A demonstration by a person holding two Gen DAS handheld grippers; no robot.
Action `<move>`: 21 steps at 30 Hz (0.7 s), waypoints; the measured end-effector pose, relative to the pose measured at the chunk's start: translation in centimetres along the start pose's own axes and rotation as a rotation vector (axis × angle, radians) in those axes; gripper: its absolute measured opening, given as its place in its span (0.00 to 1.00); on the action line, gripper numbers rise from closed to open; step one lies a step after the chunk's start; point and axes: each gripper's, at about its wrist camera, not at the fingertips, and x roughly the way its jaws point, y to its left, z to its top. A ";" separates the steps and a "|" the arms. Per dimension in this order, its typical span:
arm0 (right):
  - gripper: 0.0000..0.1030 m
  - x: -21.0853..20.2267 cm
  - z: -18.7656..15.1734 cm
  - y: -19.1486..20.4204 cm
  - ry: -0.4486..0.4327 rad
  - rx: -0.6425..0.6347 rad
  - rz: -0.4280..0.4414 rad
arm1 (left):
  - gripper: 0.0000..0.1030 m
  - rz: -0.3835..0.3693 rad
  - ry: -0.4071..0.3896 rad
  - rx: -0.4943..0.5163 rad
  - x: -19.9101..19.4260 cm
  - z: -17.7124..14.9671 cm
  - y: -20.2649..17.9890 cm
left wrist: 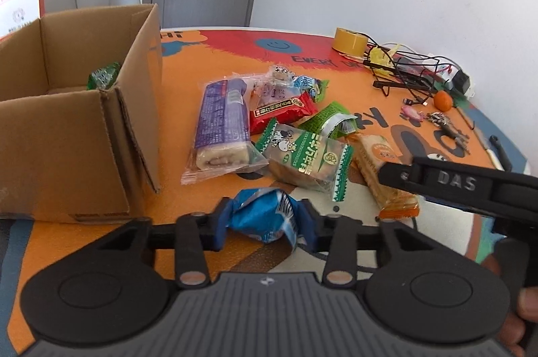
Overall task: Organize snacks
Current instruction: 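Grasp the blue snack pack with the left tool while the right tool grasps the orange-labelled pastry, then carry the blue pack and orange-labelled pastry with both tools over the cardboard box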
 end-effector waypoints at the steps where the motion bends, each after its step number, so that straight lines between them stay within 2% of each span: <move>1: 0.64 0.1 0.1 0.1 -0.011 0.002 -0.006 | 0.34 -0.001 0.000 0.000 0.0 0.1 0.0; 3: 0.64 0.3 0.1 0.6 -0.042 -0.017 -0.024 | 0.34 0.001 -0.017 0.013 -0.4 0.0 0.0; 6: 0.64 0.8 -0.2 1.0 -0.032 -0.031 -0.014 | 0.33 -0.010 -0.027 0.011 -0.8 0.2 0.0; 7: 0.61 1.0 -0.4 1.0 -0.024 -0.031 -0.009 | 0.33 -0.006 -0.035 0.012 -1.0 0.3 0.0; 9: 0.50 1.0 -0.8 1.6 -0.036 -0.076 -0.021 | 0.33 -0.002 -0.060 0.013 -1.7 0.6 0.1; 10: 0.36 1.0 -0.9 1.7 -0.037 -0.091 -0.023 | 0.33 -0.003 -0.069 0.011 -1.9 0.8 0.1; 13: 0.35 -0.1 -0.9 1.3 -0.082 -0.051 0.036 | 0.33 -0.007 -0.103 0.006 -3.0 1.3 0.3; 21: 0.35 -2.5 0.4 2.7 -0.148 -0.040 0.057 | 0.33 -0.006 -0.193 -0.009 -6.1 2.6 0.9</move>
